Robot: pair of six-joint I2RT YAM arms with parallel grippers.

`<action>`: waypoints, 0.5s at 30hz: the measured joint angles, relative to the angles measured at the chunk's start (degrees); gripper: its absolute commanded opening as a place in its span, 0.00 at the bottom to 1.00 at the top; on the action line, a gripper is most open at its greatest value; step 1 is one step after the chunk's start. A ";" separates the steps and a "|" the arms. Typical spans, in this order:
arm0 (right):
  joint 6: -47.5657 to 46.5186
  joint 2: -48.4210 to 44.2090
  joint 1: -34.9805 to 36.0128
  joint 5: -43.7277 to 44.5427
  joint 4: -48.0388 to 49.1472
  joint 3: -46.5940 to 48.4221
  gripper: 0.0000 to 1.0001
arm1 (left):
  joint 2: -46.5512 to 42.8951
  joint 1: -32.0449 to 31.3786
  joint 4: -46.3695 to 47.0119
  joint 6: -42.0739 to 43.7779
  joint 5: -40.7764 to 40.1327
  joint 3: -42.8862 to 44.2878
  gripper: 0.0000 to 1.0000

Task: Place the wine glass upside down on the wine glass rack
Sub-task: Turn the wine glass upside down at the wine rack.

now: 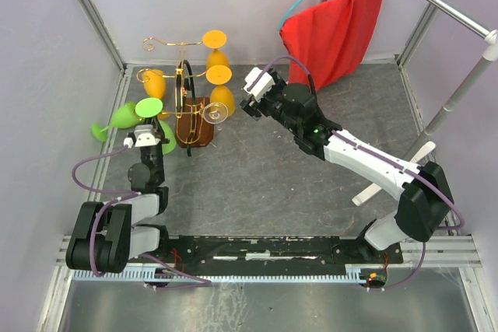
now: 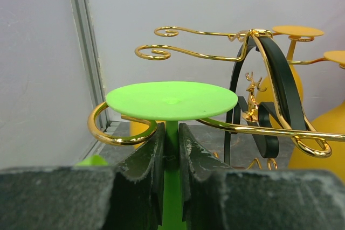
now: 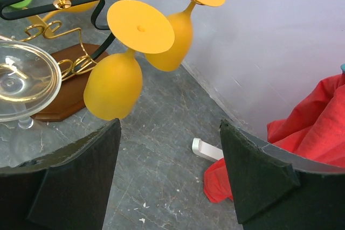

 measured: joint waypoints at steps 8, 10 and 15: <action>0.15 0.00 -0.48 -0.04 0.37 0.00 0.82 | 0.00 0.00 0.00 0.07 -0.04 0.02 0.11; 0.22 0.00 -0.59 -0.02 0.37 0.00 0.82 | 0.00 0.00 0.00 0.13 -0.09 0.02 0.11; 0.39 0.00 -0.74 -0.04 0.37 -0.02 0.82 | 0.02 0.00 0.00 0.35 -0.42 0.02 0.11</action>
